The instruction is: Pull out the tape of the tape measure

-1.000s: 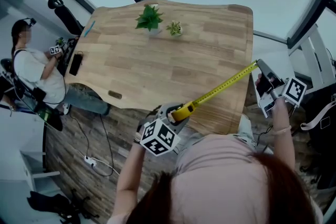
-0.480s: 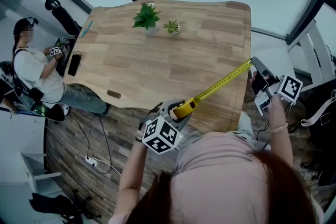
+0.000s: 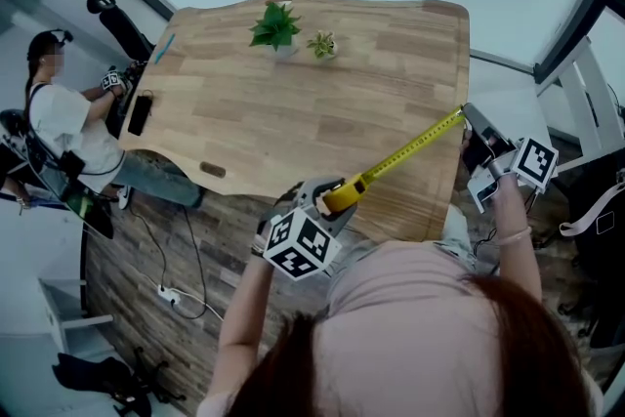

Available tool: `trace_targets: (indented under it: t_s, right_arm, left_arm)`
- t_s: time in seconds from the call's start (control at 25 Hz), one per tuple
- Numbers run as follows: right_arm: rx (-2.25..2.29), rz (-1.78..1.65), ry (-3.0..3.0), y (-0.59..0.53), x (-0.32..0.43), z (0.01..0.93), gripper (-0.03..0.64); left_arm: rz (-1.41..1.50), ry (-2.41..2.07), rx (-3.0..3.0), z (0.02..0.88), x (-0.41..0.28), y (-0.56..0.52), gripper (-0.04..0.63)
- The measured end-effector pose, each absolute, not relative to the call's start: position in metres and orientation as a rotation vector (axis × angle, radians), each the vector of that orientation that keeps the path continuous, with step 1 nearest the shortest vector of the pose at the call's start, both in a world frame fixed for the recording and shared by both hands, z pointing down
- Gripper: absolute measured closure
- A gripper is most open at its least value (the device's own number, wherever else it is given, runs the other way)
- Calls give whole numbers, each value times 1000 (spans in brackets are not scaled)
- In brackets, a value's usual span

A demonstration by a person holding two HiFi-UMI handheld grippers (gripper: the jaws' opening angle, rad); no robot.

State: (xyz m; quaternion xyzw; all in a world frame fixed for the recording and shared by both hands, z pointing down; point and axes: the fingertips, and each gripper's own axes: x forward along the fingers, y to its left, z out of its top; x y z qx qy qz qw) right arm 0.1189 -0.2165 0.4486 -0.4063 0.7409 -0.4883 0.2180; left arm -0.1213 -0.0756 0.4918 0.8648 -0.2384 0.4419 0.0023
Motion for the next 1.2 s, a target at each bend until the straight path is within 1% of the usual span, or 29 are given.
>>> trace_targets:
  t_s: [0.6,1.2]
  right_arm:
    - [-1092,-1363,2092,-210,96,453,565]
    - [-1065,-1295,2264,-208,69,446,565]
  left_arm:
    - [1377,-787,2761,483,-111,-87,423]
    - [1313,-811,2767,482,-100,-94,423]
